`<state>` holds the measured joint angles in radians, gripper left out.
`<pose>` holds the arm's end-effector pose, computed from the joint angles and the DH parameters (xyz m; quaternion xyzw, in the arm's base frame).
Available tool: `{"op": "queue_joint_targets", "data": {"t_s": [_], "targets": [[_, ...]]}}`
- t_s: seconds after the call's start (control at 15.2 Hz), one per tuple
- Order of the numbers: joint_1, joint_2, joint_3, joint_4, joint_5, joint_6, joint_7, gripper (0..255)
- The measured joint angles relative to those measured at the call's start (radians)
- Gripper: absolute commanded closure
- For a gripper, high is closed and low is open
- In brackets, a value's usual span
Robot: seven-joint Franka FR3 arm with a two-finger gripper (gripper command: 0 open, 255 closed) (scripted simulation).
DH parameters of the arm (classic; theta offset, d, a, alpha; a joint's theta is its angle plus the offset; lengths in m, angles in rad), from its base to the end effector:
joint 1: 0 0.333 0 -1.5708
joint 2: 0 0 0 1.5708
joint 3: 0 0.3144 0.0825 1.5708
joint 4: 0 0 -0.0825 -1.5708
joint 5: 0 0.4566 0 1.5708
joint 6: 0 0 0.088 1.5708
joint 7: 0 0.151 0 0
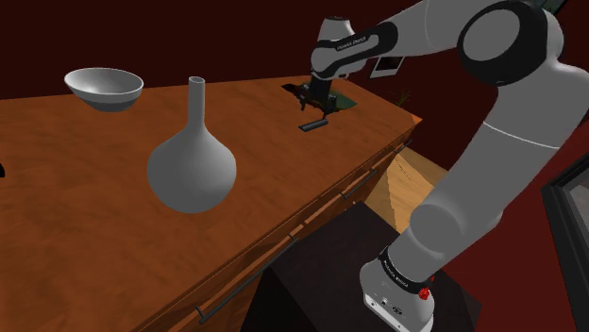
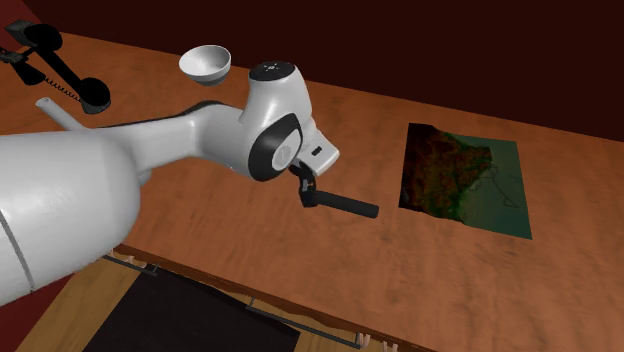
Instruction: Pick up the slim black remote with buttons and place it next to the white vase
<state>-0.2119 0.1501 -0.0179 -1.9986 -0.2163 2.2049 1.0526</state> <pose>0.6328 -0.1633 0.3068 0.8331 -0.5450 0.0616 0.0714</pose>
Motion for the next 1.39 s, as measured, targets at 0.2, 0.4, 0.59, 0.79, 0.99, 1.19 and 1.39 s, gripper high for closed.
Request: {"op": "queue_joint_targets", "data": {"t_s": [0.2,0.4,0.59,0.79,0.99,1.19,1.39], "targets": [[-0.015,0.095,-0.03,0.075,-0.013,0.019,0.087,0],[-0.029,0.193,-0.061,0.179,-0.013,0.012,0.165,0],[-0.034,0.242,-0.076,0.21,-0.015,0.028,0.208,0],[-0.04,0.268,-0.08,0.208,-0.016,0.057,0.213,0],[-0.044,0.29,-0.082,0.206,-0.017,0.083,0.214,0],[-0.045,0.294,-0.083,0.2,-0.018,0.092,0.216,0],[-0.045,0.295,-0.083,0.2,-0.018,0.093,0.216,0]]}}
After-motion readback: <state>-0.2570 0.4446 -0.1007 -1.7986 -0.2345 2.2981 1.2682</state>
